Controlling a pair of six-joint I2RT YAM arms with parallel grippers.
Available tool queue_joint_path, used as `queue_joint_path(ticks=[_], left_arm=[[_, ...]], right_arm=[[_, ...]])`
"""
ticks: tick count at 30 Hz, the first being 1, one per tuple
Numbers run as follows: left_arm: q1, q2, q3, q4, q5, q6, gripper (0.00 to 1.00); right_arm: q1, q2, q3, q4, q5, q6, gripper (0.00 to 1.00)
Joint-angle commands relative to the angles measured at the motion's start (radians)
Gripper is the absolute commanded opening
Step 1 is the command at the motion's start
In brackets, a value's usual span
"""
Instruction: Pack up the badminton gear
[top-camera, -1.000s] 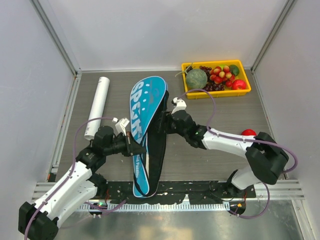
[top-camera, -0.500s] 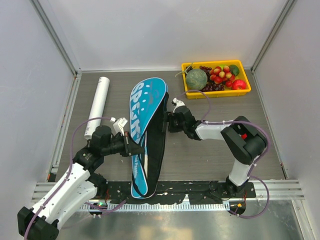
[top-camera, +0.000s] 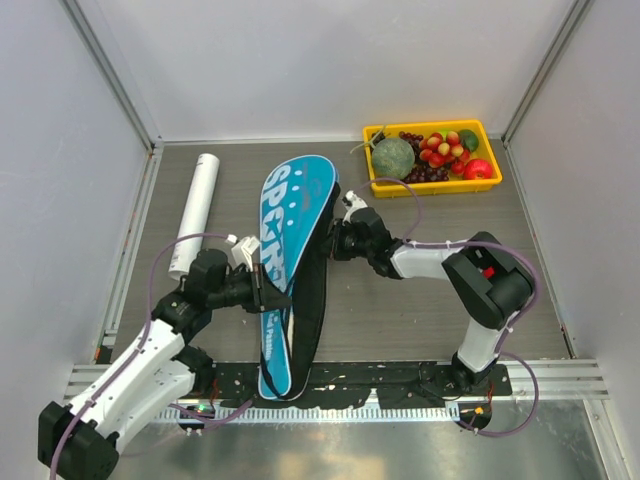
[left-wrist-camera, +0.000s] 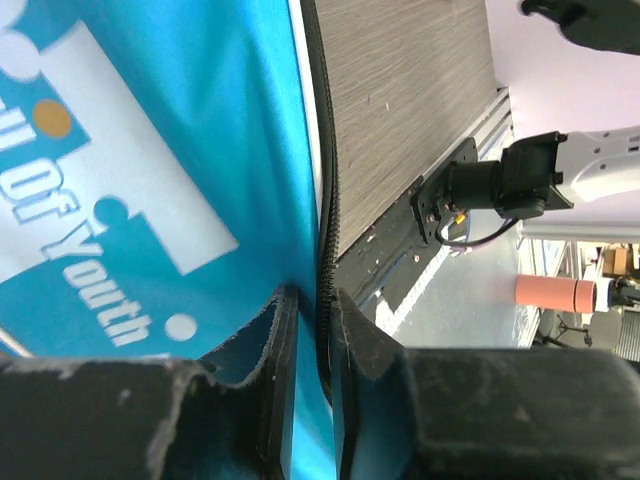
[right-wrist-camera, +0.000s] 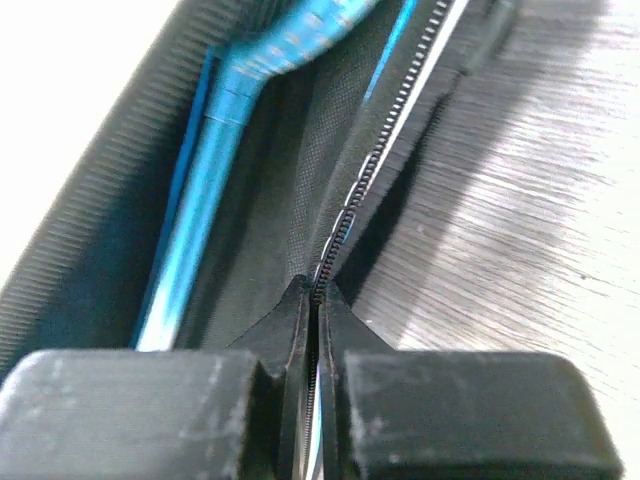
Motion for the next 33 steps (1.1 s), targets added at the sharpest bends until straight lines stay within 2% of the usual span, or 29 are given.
queue_joint_path(ticks=[1, 6, 8, 11, 14, 17, 23, 28, 33], left_arm=[[0.009, 0.056, -0.034, 0.202, 0.04, -0.016, 0.22], [0.009, 0.17, -0.064, 0.422, 0.066, -0.094, 0.23], [0.008, 0.22, -0.05, 0.453, 0.082, -0.093, 0.28], [0.009, 0.248, -0.008, 0.392, 0.058, -0.05, 0.32], [0.009, 0.224, 0.036, 0.283, -0.051, -0.009, 0.37], [0.011, 0.23, 0.05, 0.258, -0.143, 0.019, 0.36], [0.003, 0.391, 0.009, 0.517, -0.072, -0.087, 0.31], [-0.011, 0.467, 0.022, 0.635, -0.072, -0.117, 0.31], [-0.012, 0.507, 0.047, 0.704, -0.092, -0.119, 0.31]], right_arm=[[0.009, -0.112, 0.067, 0.021, -0.057, 0.006, 0.05], [0.011, -0.107, 0.209, -0.129, -0.077, -0.058, 0.05], [0.011, -0.118, 0.245, -0.175, -0.076, -0.086, 0.05], [0.011, -0.139, 0.263, -0.241, -0.054, -0.127, 0.06], [0.008, -0.156, 0.295, -0.295, -0.066, -0.203, 0.05], [-0.001, -0.135, 0.378, -0.373, -0.08, -0.262, 0.05], [-0.006, 0.0, 0.677, -0.6, -0.123, -0.411, 0.05], [-0.012, 0.108, 0.913, -0.779, -0.197, -0.506, 0.05], [-0.01, 0.131, 0.935, -0.816, -0.224, -0.541, 0.05]])
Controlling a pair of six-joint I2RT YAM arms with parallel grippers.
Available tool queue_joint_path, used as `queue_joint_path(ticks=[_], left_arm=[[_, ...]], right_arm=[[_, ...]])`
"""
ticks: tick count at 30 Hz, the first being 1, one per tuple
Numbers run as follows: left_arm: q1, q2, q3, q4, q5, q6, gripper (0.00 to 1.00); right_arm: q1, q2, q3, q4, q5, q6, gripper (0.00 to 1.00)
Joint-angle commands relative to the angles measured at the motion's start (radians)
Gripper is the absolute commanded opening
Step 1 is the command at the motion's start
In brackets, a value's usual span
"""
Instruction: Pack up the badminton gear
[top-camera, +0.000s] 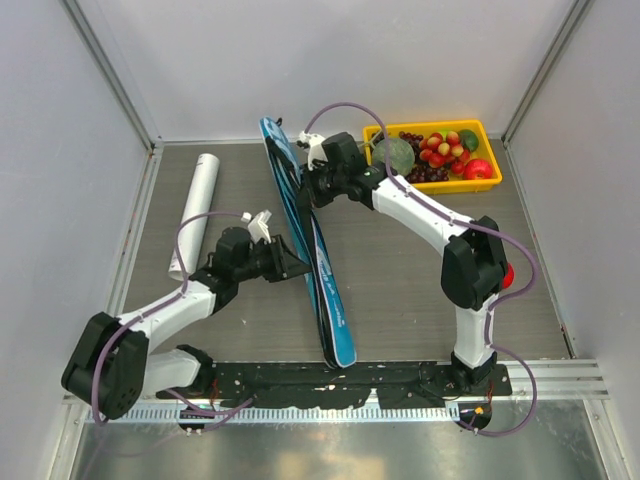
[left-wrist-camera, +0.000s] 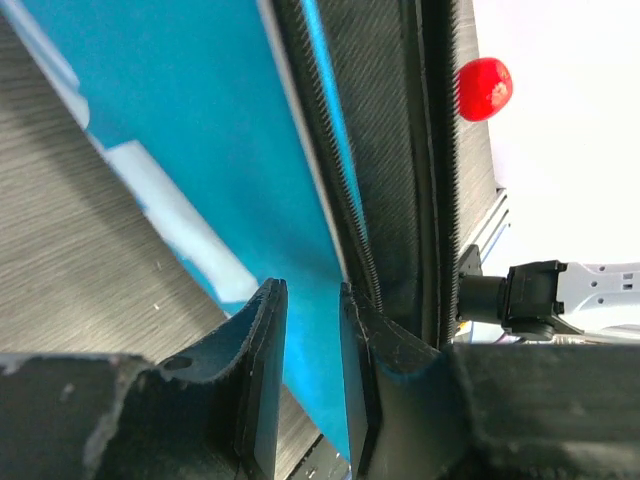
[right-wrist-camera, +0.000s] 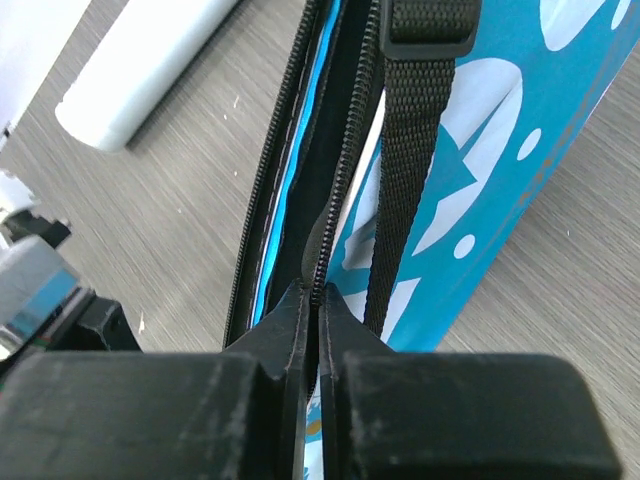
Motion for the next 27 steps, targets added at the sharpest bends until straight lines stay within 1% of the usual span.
queue_joint_path(ticks=[1, 4, 5, 6, 7, 8, 10, 12, 15, 17, 19, 20, 21, 22, 23, 25, 27], left_arm=[[-0.007, 0.029, 0.035, 0.163, -0.011, -0.017, 0.31], [-0.007, 0.059, 0.032, 0.235, 0.001, -0.035, 0.31], [-0.007, 0.064, 0.033, 0.246, 0.004, -0.042, 0.31], [-0.005, 0.056, 0.033, 0.25, 0.008, -0.042, 0.31], [-0.007, 0.043, 0.035, 0.237, 0.01, -0.039, 0.31], [-0.005, 0.015, 0.038, 0.203, 0.004, -0.023, 0.32], [-0.005, -0.052, 0.062, 0.07, -0.045, 0.019, 0.37], [-0.001, -0.126, 0.108, -0.134, -0.129, 0.069, 0.42], [0.031, -0.227, 0.18, -0.357, -0.247, 0.109, 0.48], [0.089, -0.287, 0.234, -0.444, -0.319, 0.133, 0.52], [0.154, -0.319, 0.275, -0.506, -0.384, 0.129, 0.53], [0.194, -0.323, 0.294, -0.524, -0.384, 0.135, 0.58], [0.227, -0.323, 0.312, -0.535, -0.372, 0.139, 0.63], [0.264, -0.316, 0.326, -0.546, -0.36, 0.129, 0.67], [0.293, -0.309, 0.343, -0.55, -0.343, 0.119, 0.69], [0.353, -0.281, 0.372, -0.547, -0.3, 0.086, 0.72], [0.395, -0.248, 0.392, -0.517, -0.271, 0.055, 0.73]], right_arm=[[0.005, -0.026, 0.049, -0.02, -0.085, -0.093, 0.05], [0.025, -0.022, 0.05, -0.078, -0.086, -0.181, 0.05], [0.039, -0.028, 0.041, -0.115, -0.085, -0.249, 0.05], [0.048, -0.034, 0.009, -0.126, -0.083, -0.302, 0.05], [0.059, -0.049, -0.014, -0.131, -0.079, -0.319, 0.05], [0.062, -0.058, -0.055, -0.119, -0.062, -0.351, 0.05], [0.063, -0.085, -0.115, -0.091, -0.042, -0.386, 0.05], [0.065, -0.103, -0.158, -0.071, -0.049, -0.443, 0.05], [0.065, -0.121, -0.175, -0.069, -0.042, -0.529, 0.05], [0.065, -0.129, -0.171, -0.085, -0.03, -0.616, 0.05], [0.065, -0.143, -0.185, -0.099, -0.037, -0.688, 0.05], [0.065, -0.16, -0.218, -0.088, -0.04, -0.715, 0.05], [0.064, -0.175, -0.238, -0.079, -0.046, -0.779, 0.05], [0.063, -0.196, -0.293, -0.05, -0.051, -0.81, 0.05], [0.065, -0.213, -0.318, -0.036, -0.062, -0.883, 0.05], [0.065, -0.256, -0.41, 0.001, -0.071, -0.957, 0.05], [0.065, -0.278, -0.428, -0.023, -0.108, -1.053, 0.05]])
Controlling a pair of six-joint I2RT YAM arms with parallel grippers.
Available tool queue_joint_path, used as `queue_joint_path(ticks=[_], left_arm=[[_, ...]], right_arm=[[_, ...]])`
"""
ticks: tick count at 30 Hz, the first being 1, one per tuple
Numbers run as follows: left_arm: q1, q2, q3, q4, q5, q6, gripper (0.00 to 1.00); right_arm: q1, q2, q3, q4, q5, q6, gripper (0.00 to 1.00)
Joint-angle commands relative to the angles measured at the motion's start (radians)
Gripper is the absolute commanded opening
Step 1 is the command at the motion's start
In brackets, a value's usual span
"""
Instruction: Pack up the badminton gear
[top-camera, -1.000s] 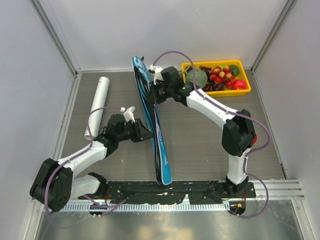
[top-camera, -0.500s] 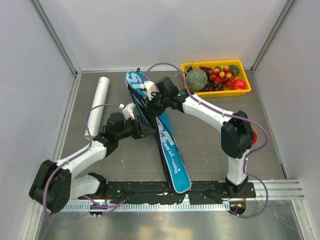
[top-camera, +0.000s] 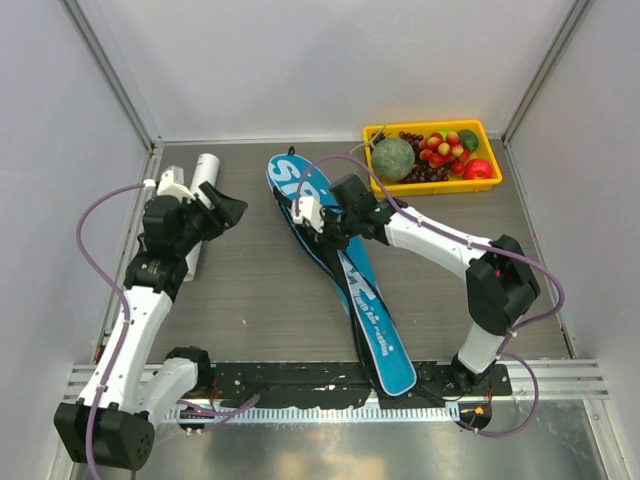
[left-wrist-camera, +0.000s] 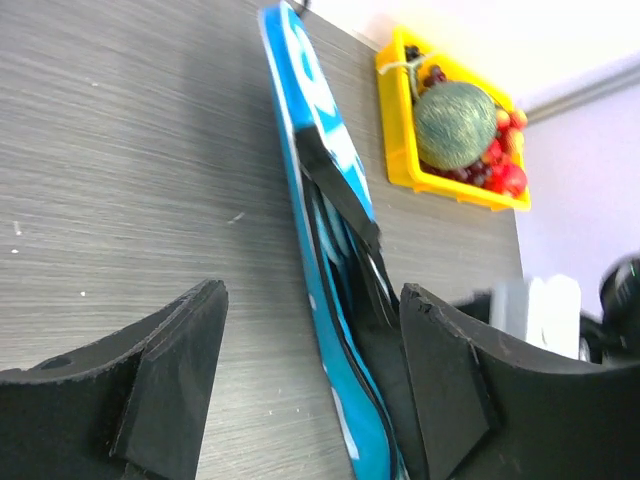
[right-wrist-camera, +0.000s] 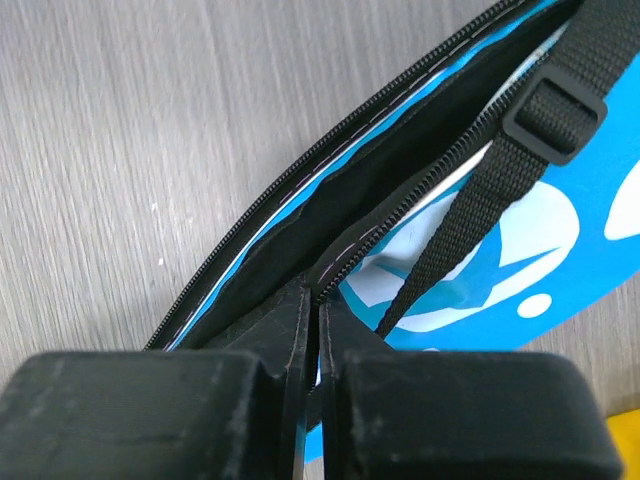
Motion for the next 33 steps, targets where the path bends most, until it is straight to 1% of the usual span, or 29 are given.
queue_joint_path(ticks=[1, 4, 8, 11, 13, 17, 20, 22, 25, 27, 30, 32, 33], left_arm=[[0.099, 0.082, 0.056, -0.026, 0.029, -0.057, 0.75], [0.142, 0.171, 0.099, 0.023, 0.055, -0.086, 0.78], [0.148, 0.298, 0.151, 0.069, 0.064, -0.086, 0.79], [0.148, 0.355, 0.158, 0.104, 0.09, -0.101, 0.79], [0.148, 0.389, 0.141, 0.173, 0.087, -0.112, 0.79], [0.15, 0.468, 0.171, 0.217, 0.119, -0.109, 0.79], [0.15, 0.499, 0.176, 0.255, 0.148, -0.117, 0.79], [0.15, 0.514, 0.164, 0.307, 0.168, -0.121, 0.77], [0.15, 0.557, 0.158, 0.329, 0.171, -0.127, 0.75], [0.152, 0.585, 0.164, 0.347, 0.191, -0.134, 0.71], [0.148, 0.617, 0.168, 0.356, 0.24, -0.147, 0.67], [0.148, 0.628, 0.167, 0.352, 0.245, -0.15, 0.66], [0.148, 0.633, 0.167, 0.347, 0.242, -0.149, 0.64]], right_arm=[[0.002, -0.092, -0.061, 0.004, -0.073, -0.278, 0.05], [0.001, -0.083, -0.044, -0.012, -0.123, -0.31, 0.05], [0.01, -0.076, -0.039, -0.025, -0.165, -0.37, 0.05], [0.016, -0.078, -0.039, -0.036, -0.16, -0.436, 0.05], [0.02, -0.079, -0.032, -0.05, -0.165, -0.46, 0.05], [0.03, -0.086, -0.044, -0.055, -0.189, -0.48, 0.05], [0.045, -0.092, -0.065, -0.035, -0.188, -0.485, 0.05], [0.053, -0.09, -0.073, -0.027, -0.194, -0.487, 0.05], [0.062, -0.089, -0.079, -0.024, -0.2, -0.493, 0.05], [0.071, -0.092, -0.084, -0.024, -0.197, -0.502, 0.05], [0.079, -0.093, -0.081, -0.024, -0.188, -0.514, 0.05], [0.082, -0.095, -0.07, -0.033, -0.186, -0.523, 0.05], [0.082, -0.095, -0.058, -0.038, -0.189, -0.526, 0.05]])
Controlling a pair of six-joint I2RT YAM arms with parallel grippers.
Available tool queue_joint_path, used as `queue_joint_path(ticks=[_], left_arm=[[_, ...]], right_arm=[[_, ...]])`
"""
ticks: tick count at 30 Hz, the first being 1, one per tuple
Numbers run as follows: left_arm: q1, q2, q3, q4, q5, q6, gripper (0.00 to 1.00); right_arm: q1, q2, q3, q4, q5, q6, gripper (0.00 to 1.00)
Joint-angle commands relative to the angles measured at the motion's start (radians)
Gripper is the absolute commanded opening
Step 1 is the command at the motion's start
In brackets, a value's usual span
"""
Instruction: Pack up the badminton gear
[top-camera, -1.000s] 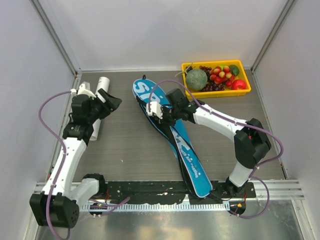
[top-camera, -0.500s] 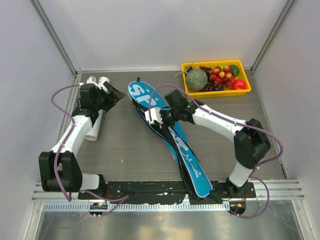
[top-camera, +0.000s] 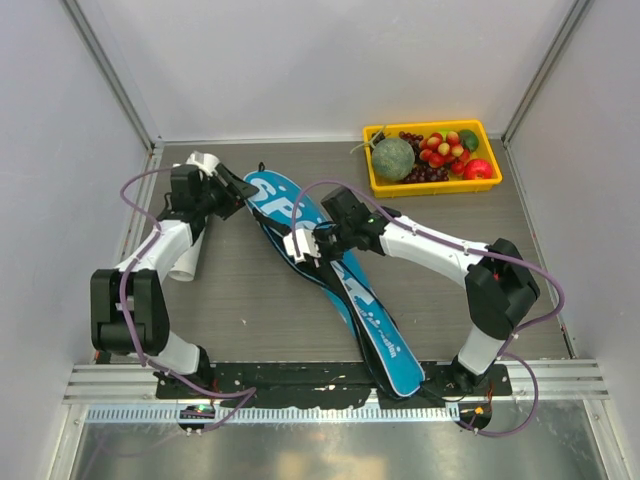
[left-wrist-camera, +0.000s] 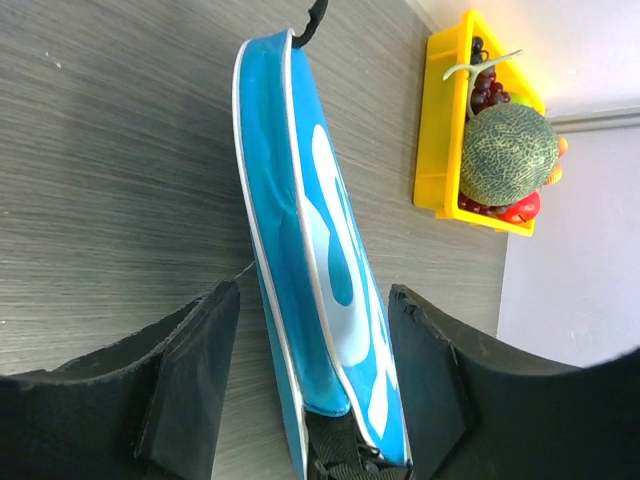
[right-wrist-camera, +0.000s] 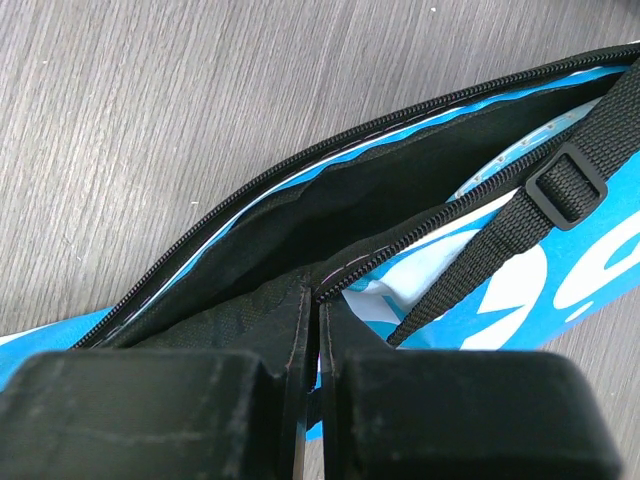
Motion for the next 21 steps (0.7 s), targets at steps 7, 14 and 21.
queue_joint_path(ticks=[7, 14, 21], left_arm=[[0.01, -0.019, 0.021, 0.026, 0.045, -0.032, 0.17], [0.013, -0.166, -0.087, 0.021, 0.004, -0.069, 0.0], [0.013, -0.269, -0.211, 0.038, -0.068, -0.159, 0.0]], right_arm=[[0.014, -0.058, 0.059, -0.021, -0.007, -0.098, 0.05], [-0.052, -0.07, 0.08, 0.054, -0.008, -0.049, 0.13], [-0.063, -0.044, 0.1, 0.111, 0.018, -0.033, 0.18]])
